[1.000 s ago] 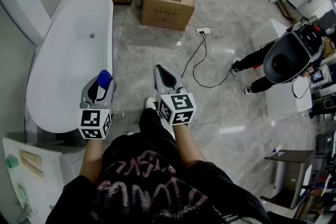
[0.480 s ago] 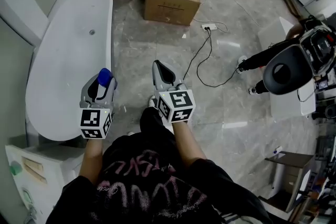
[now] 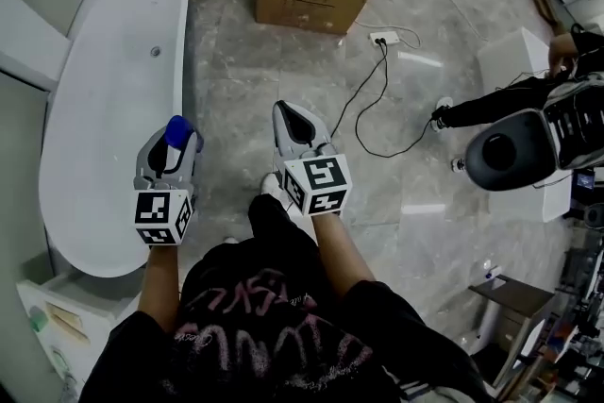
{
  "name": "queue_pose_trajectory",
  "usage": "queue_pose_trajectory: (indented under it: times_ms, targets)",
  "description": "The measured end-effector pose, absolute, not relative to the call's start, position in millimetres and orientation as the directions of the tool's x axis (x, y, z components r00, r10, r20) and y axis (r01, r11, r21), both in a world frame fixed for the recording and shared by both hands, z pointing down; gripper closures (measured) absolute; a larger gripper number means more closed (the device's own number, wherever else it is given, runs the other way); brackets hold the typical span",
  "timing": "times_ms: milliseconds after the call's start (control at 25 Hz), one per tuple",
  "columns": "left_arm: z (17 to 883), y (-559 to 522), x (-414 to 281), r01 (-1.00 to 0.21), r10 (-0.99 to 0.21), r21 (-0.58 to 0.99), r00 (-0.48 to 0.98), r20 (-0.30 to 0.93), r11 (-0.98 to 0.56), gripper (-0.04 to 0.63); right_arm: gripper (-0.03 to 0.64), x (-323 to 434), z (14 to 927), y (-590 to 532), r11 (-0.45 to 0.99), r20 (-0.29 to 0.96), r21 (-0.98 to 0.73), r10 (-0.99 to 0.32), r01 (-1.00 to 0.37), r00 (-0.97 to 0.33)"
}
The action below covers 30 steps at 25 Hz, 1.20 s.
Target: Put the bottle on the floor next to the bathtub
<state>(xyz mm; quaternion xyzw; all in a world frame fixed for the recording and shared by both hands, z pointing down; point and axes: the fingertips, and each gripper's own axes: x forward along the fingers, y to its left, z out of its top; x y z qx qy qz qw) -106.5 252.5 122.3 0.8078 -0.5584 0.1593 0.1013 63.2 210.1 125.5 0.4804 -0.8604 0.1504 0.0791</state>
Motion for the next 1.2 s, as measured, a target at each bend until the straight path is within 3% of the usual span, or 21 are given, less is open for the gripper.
queue_pose_trajectory:
  times_ms: [720,1200]
  targets:
    - [133.2,150.9,-65.7,-0.946,-0.863,-0.041,0.274,0.425,-0.320,0.443,0.603,94.9,146.4,106.2,0.548,0.295,-0.233,-0.747,-0.803,-0.595]
    - [150.7,86.4,-70.0,-0.943,-0.866,-0.021,0.297,0.404,-0.333,0.443,0.603,103.2,151.5,53.3,0.515,0.282,-0.181,-0.789,-0.838,-0.545]
